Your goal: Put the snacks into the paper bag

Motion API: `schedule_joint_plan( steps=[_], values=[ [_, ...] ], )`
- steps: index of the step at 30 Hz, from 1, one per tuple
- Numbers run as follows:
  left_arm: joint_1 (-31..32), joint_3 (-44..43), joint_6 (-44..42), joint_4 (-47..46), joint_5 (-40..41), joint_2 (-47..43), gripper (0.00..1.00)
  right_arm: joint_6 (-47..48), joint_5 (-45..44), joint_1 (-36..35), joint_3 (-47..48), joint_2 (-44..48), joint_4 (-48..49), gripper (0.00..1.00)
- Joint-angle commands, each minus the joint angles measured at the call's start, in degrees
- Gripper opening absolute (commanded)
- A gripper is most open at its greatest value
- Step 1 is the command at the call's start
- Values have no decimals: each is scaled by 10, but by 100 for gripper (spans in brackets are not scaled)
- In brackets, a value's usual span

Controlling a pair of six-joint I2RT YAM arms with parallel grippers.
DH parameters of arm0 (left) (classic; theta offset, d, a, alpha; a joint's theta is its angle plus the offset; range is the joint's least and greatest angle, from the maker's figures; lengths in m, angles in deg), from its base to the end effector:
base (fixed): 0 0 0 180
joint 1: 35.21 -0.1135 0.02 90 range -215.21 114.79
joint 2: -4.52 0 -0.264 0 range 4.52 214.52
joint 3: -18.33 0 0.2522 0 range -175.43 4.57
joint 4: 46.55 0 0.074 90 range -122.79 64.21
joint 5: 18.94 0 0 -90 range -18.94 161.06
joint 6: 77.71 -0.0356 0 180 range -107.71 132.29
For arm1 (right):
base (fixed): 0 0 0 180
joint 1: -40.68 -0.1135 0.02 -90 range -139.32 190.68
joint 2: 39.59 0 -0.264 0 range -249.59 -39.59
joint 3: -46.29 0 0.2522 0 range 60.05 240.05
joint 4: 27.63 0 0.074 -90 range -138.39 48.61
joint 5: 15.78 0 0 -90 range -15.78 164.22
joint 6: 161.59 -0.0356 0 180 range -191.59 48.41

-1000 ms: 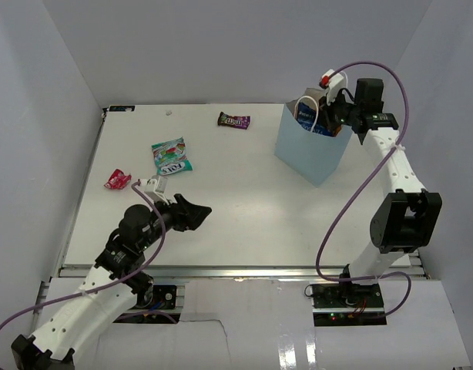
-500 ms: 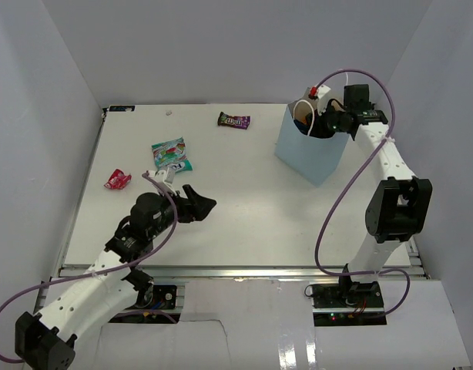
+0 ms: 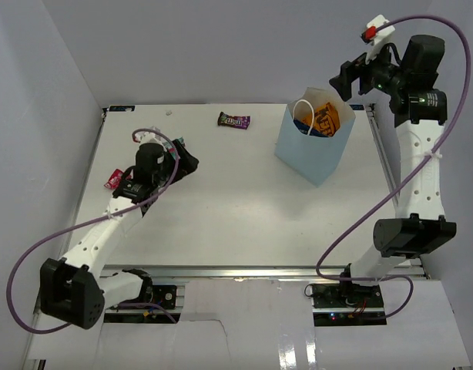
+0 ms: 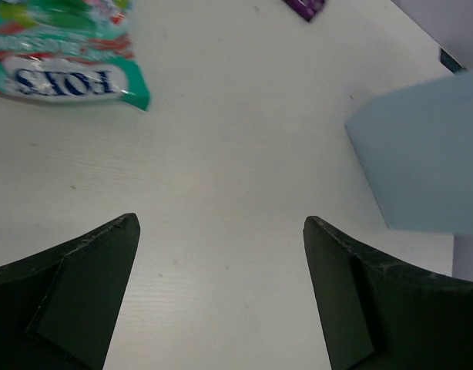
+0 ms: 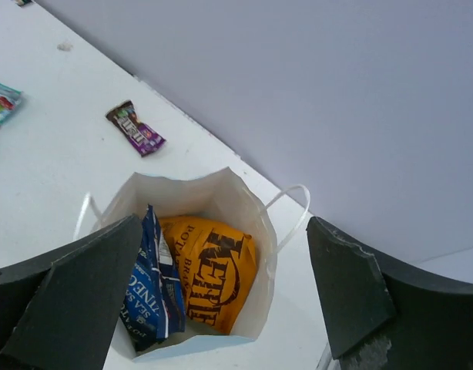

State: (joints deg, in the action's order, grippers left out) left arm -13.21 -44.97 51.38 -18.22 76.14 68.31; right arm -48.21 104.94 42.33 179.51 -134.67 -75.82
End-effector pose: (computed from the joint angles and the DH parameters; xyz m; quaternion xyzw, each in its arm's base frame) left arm 0.2344 -0.0913 0.2954 -0.1501 0.8471 -0.2255 0.4572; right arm 0.3451 0.0083 0.5140 -0.3064 0.6936 0.0639 0.6488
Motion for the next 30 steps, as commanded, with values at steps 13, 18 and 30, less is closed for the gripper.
schedule_joint_plan(
  steps=[13,18,30],
  values=[
    [-242,-222,-57,92,-90,349,96,110,191,-125,-329,206,-11,94],
    [-244,-319,-99,128,-63,455,92,93,194,-139,-360,220,-5,94],
    [-243,-365,-168,147,-144,547,69,71,194,-154,-397,225,13,94]
  ],
)
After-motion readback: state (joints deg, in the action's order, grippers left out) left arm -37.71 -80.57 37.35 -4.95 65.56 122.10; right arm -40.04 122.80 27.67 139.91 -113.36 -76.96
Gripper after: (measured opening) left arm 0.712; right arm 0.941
